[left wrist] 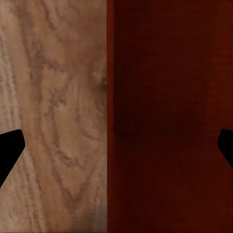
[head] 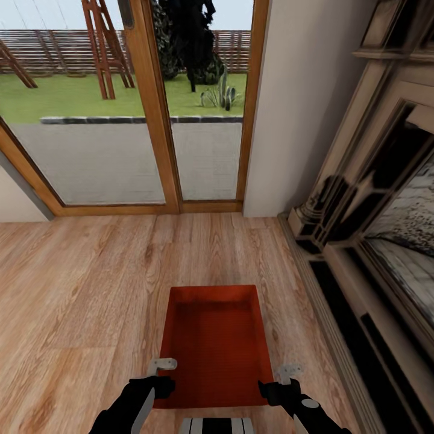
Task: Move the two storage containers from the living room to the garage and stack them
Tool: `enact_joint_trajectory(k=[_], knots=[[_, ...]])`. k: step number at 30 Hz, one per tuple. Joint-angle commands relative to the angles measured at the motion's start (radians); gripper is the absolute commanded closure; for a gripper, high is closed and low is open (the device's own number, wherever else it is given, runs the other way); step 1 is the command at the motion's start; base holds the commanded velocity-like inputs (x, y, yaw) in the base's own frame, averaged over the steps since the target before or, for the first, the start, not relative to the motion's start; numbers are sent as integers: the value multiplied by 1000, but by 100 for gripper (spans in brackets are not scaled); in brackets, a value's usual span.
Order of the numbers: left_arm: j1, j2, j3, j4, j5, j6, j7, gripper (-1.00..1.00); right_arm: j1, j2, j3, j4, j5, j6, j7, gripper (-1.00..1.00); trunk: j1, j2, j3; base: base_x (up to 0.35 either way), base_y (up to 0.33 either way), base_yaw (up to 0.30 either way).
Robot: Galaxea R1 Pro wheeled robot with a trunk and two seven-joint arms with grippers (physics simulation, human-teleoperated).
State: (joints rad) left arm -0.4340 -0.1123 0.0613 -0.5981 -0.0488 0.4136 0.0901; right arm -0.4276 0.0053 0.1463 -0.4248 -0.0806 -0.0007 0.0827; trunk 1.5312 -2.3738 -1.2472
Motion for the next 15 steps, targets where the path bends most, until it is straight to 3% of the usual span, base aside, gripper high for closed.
enact_joint_trajectory(k=[1,14,15], knots=[[0,-1,5,-2,-5,4,-2,-100,0,-1,5,0,-8,0,1,-100,0,0,-1,0,0,0],[0,-1,8,0,2,4,-6,-100,0,-1,6,0,-9,1,2,-100,0,0,-1,0,0,0],[0,-2,8,1,1,4,-7,100,0,-1,6,0,-9,1,2,-100,0,0,-1,0,0,0]])
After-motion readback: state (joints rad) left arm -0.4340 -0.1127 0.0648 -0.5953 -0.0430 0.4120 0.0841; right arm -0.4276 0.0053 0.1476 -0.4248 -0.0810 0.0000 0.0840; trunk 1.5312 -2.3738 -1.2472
